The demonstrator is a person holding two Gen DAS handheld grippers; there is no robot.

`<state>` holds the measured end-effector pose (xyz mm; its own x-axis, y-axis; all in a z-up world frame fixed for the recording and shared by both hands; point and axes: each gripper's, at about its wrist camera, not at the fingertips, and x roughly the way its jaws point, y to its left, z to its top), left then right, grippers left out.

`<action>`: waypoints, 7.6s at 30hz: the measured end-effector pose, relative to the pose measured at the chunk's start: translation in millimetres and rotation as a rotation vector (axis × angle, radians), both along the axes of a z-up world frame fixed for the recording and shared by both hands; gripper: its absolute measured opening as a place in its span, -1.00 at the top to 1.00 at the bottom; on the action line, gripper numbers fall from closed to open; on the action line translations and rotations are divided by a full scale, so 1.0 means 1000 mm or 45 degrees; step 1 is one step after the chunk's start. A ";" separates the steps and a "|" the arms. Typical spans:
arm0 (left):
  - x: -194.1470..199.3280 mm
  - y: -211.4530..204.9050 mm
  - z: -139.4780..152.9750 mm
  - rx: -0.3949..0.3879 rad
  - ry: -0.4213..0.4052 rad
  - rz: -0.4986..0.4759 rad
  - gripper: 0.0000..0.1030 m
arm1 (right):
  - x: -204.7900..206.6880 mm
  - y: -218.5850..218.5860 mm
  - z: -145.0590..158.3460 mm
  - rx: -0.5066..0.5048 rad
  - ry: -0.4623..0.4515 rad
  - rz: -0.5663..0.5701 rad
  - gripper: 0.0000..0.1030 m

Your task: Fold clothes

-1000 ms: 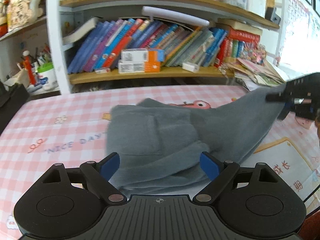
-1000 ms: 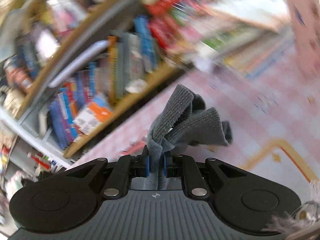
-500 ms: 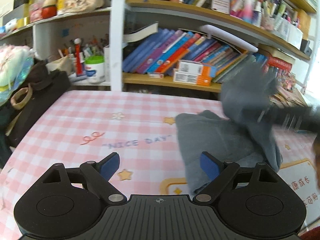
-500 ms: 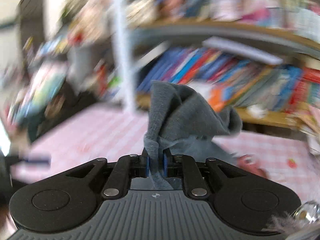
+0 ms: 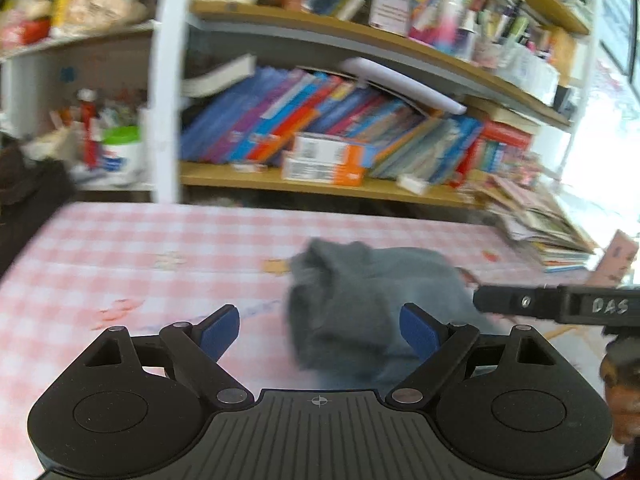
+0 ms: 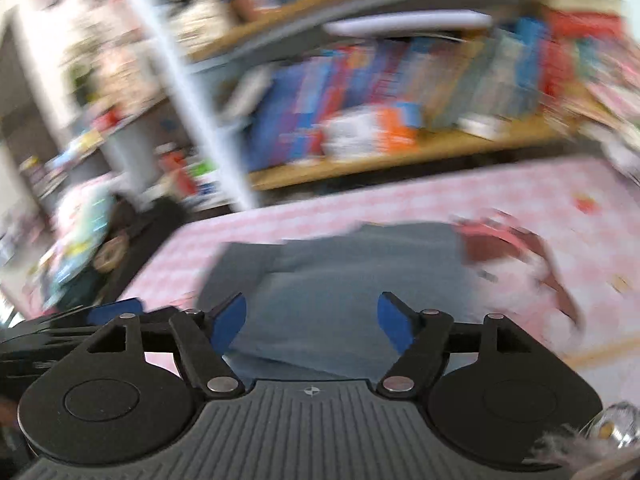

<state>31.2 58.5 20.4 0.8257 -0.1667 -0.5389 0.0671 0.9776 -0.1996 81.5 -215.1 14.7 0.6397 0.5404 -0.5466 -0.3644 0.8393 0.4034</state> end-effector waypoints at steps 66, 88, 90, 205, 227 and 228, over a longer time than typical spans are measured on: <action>0.058 0.059 -0.055 -0.575 0.345 0.239 0.65 | 0.035 -0.022 -0.052 0.019 0.276 -0.148 -0.51; 0.077 0.062 -0.060 -0.603 0.467 0.188 -0.72 | 0.065 -0.027 -0.072 0.204 0.493 -0.161 -0.52; 0.082 0.061 -0.065 -0.629 0.491 0.182 -0.70 | 0.068 -0.027 -0.074 0.223 0.516 -0.158 -0.52; 0.033 -0.006 -0.045 -0.055 0.331 0.306 -0.74 | 0.026 0.008 -0.028 -0.383 0.038 -0.180 -0.84; 0.017 -0.023 -0.030 0.184 0.173 0.293 -0.99 | 0.010 0.010 -0.026 -0.434 -0.057 -0.141 -0.97; 0.016 -0.023 -0.030 0.190 0.174 0.292 -0.99 | 0.010 0.009 -0.026 -0.436 -0.058 -0.142 -0.97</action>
